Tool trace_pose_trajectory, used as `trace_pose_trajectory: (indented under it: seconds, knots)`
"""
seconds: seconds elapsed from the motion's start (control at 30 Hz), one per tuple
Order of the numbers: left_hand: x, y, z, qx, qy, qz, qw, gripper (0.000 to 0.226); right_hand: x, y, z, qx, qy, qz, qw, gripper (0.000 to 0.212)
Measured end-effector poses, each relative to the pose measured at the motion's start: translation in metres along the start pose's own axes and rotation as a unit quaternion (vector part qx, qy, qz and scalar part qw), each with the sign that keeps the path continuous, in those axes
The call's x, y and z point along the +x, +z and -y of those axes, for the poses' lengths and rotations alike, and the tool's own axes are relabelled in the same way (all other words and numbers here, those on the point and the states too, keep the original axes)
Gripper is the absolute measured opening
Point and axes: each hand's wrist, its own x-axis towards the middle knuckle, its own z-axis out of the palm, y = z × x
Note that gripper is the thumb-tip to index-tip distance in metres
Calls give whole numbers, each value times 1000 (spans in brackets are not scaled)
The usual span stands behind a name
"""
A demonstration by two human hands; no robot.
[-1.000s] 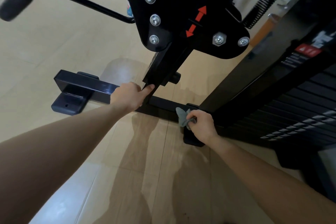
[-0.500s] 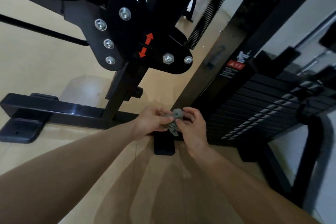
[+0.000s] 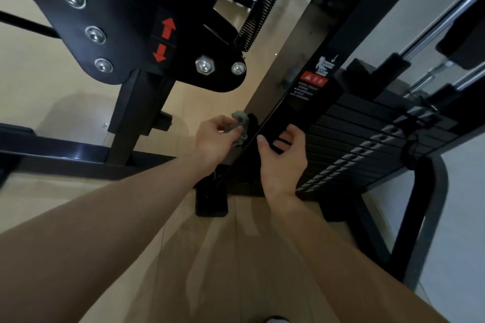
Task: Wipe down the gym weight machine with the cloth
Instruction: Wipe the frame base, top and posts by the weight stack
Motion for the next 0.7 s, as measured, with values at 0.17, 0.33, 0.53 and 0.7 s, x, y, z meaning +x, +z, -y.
trace_pose_trajectory:
  seconds: [0.17, 0.33, 0.53, 0.7]
  knots:
    - [6, -10, 33, 61, -120, 50, 990, 21, 0, 4, -7, 14, 1, 7, 1000, 50]
    - [1, -10, 39, 19, -264, 78, 961, 31, 2, 6, -14, 14, -12, 7, 1000, 45]
    - [1, -10, 38, 2, -258, 56, 965, 33, 2, 6, -16, 19, -16, 4, 1000, 41]
    - [-3, -9, 15, -73, -139, 65, 985, 29, 0, 7, -18, 29, -15, -4, 999, 38]
